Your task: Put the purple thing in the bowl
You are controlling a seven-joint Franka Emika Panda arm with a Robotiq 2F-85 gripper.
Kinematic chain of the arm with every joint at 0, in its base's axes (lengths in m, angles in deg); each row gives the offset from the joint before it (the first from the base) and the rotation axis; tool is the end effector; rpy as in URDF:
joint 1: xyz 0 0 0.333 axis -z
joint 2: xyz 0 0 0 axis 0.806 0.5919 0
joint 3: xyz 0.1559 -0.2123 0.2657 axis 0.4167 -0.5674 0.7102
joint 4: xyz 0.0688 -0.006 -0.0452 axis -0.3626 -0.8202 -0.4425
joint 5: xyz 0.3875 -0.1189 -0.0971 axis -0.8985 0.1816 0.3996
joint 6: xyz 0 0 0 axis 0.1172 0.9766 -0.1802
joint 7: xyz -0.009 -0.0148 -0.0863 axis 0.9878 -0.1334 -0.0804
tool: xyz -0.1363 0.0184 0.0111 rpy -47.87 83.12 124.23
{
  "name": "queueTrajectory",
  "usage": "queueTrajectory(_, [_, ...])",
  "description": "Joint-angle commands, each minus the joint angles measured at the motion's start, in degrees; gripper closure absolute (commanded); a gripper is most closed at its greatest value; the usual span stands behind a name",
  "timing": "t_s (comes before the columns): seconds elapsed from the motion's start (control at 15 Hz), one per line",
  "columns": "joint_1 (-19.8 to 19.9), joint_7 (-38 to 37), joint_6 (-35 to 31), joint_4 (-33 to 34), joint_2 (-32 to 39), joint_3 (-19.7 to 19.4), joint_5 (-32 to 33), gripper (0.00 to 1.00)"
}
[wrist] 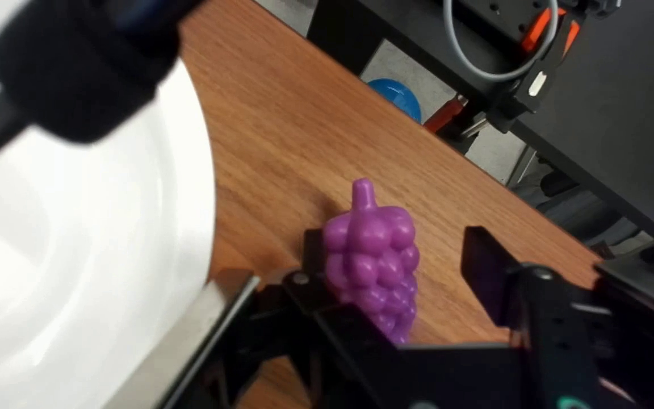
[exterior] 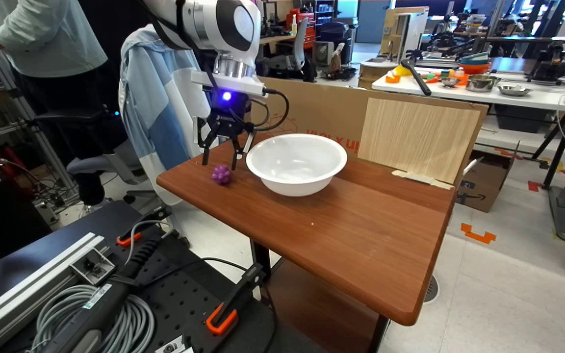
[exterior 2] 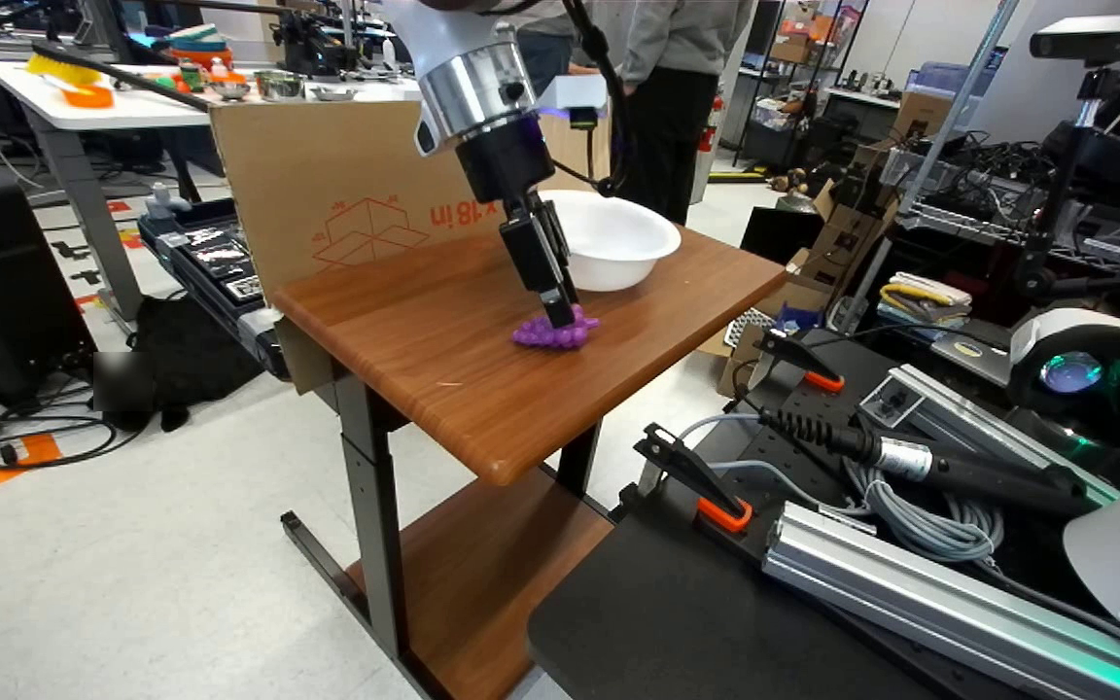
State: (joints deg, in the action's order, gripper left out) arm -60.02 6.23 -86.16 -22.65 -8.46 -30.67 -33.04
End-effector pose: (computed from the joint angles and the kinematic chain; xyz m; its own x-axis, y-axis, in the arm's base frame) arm 0.6096 0.1404 0.1780 0.6331 0.5998 -0.4894 0.5903 -0.7830 -0.1961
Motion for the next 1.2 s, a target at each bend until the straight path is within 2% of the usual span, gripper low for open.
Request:
queueTrajectory(0.0, [0.13,-0.92,2.32,3.84,2.66,-0.12,-0.22,0.67])
queueTrajectory(0.2, [-0.12,-1.32,3.12,4.92,3.25,-0.18,0.04,0.86])
queueTrajectory(0.4, [-0.33,-1.34,3.30,5.59,3.10,0.11,-0.04,0.97])
queueTrajectory(0.47, [-0.47,-1.20,3.23,5.68,2.64,0.39,-0.16,0.94])
queueTrajectory(0.87, [-1.80,-0.72,1.85,4.86,-4.15,2.70,-0.13,0.94])
queueTrajectory(1.13, [0.17,-0.01,0.79,2.12,-12.17,2.30,-2.01,0.94])
